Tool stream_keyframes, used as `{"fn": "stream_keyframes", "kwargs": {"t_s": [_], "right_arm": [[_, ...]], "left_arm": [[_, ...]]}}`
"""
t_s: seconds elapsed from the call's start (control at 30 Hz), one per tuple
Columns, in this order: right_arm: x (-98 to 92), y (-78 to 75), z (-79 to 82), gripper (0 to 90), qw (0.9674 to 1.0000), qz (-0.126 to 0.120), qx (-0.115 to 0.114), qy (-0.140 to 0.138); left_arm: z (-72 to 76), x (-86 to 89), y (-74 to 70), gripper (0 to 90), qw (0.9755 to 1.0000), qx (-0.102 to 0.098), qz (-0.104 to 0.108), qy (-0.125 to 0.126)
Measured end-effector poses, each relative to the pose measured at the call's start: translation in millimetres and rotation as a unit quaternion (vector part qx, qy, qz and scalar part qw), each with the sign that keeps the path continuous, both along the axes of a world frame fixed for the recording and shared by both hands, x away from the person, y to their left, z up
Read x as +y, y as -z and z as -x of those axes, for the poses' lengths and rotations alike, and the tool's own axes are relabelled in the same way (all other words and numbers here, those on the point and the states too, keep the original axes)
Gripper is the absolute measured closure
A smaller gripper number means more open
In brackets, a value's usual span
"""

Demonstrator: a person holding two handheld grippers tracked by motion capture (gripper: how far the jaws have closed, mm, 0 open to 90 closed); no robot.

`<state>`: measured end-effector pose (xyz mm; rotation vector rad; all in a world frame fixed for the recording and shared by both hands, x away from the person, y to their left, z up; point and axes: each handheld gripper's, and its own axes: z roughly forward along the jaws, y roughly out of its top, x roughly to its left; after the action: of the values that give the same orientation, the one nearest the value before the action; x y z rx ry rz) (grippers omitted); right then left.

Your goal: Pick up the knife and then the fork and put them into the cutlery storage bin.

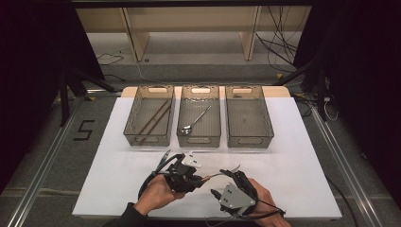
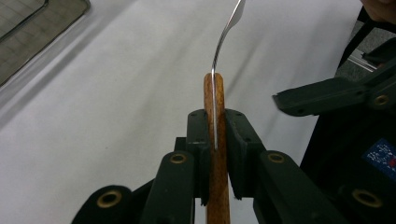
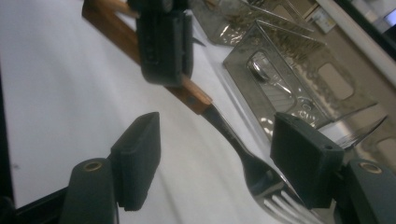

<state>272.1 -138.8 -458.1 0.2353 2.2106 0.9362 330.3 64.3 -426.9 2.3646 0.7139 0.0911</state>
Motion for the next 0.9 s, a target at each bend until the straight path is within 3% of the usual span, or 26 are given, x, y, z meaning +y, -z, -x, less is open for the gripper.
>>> {"fn": "stream_keyframes", "kwargs": {"t_s": [0.13, 0.2, 0.33, 0.57, 0.7, 0.9], "right_arm": [[6.6, 5.9, 3.0, 36.7, 0.9987, 0.041, -0.031, -0.004], [9.6, 9.0, 4.0, 38.3, 0.9964, 0.067, -0.052, -0.007], [14.5, 15.0, 6.8, 42.1, 0.9926, 0.094, -0.076, -0.007], [19.0, 19.4, 8.9, 49.9, 0.9813, 0.143, -0.127, -0.024], [21.4, 21.3, 10.2, 53.3, 0.9763, 0.162, -0.141, -0.029], [23.0, 25.1, 11.4, 59.1, 0.9731, 0.175, -0.147, -0.031]], "left_arm": [[0.9, -2.8, 0.9, 80.5, 1.0000, 0.006, -0.002, 0.007], [1.1, -4.0, 1.6, 80.5, 0.9999, 0.008, -0.004, 0.010], [0.8, -5.7, 1.2, 80.5, 0.9998, 0.011, -0.005, 0.015], [0.4, -7.0, -0.1, 80.5, 0.9996, 0.018, -0.008, 0.023], [0.1, -8.7, 0.6, 80.4, 0.9994, 0.024, -0.005, 0.024], [-0.3, -10.5, 0.9, 80.4, 0.9991, 0.028, -0.008, 0.030]]}}
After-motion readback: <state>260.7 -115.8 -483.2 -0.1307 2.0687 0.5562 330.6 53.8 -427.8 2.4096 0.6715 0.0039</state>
